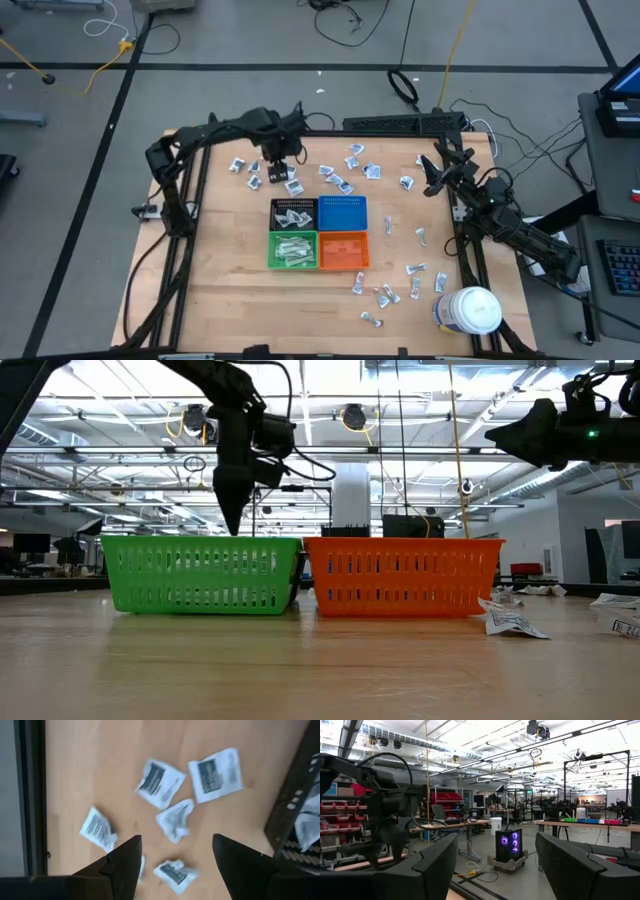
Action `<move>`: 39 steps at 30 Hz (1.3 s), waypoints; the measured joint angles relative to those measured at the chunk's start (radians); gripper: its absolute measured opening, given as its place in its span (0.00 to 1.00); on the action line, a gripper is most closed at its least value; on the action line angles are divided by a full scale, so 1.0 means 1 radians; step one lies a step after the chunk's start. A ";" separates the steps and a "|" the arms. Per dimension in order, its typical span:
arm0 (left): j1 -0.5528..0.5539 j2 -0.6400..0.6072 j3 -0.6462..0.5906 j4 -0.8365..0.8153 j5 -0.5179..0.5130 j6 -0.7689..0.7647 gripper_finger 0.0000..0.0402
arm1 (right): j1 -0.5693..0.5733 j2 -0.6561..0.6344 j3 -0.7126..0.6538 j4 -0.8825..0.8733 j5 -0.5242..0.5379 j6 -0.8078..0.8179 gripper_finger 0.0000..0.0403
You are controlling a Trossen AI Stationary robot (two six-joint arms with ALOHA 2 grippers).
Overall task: Pick & Place First Aid Supplies
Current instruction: Put the towelette pack into the black bin
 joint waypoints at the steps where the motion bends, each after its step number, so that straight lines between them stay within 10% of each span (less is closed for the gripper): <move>1: 0.010 0.000 0.000 -0.001 0.000 0.004 0.61 | 0.000 0.000 0.000 0.000 0.000 0.000 0.65; 29: -0.017 0.185 -0.141 0.111 0.011 0.017 0.55 | 0.000 0.000 0.000 0.000 0.000 0.000 0.65; 39: -0.022 0.185 -0.141 0.121 0.012 0.033 0.28 | 0.000 0.000 0.000 0.000 0.000 0.000 0.65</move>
